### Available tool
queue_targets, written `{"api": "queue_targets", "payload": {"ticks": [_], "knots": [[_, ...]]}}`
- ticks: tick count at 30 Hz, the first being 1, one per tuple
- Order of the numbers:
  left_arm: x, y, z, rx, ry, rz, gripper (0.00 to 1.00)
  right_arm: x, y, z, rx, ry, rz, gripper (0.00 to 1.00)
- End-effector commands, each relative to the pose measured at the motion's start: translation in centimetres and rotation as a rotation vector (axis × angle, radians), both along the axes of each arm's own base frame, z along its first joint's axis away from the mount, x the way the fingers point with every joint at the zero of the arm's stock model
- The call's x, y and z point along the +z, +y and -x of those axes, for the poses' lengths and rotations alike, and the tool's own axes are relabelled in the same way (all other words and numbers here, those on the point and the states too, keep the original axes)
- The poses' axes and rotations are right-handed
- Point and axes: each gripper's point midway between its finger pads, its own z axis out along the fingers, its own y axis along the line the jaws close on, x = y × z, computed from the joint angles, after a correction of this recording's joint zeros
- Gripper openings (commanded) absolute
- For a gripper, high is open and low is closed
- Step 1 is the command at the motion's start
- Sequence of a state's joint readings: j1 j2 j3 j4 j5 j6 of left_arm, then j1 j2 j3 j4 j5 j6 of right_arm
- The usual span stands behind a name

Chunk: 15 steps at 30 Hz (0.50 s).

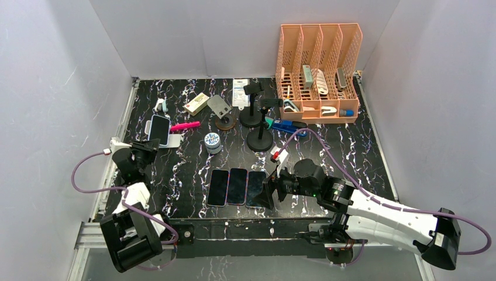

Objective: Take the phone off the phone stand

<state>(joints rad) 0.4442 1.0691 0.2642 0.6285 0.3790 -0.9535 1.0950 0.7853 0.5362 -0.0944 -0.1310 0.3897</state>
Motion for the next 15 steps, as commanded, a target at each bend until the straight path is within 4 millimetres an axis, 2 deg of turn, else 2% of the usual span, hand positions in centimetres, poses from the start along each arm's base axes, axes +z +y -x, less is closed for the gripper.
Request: {"api": "queue_targets", "payload": {"ticks": [1, 9, 15], "knots": [[3.4, -0.6, -1.1, -0.029, -0.068, 0.030, 0.00, 3.2, 1.0, -0.4, 0.004, -0.034, -0.083, 0.96], [6.1, -1.0, -2.2, -0.047, -0.083, 0.055, 0.00, 3.1, 1.0, -0.3, 0.000, -0.023, -0.086, 0.96], [6.8, -1.3, -2.5, -0.056, -0.073, 0.056, 0.00, 3.3, 0.9, -0.3, -0.003, -0.023, -0.092, 0.96]]}}
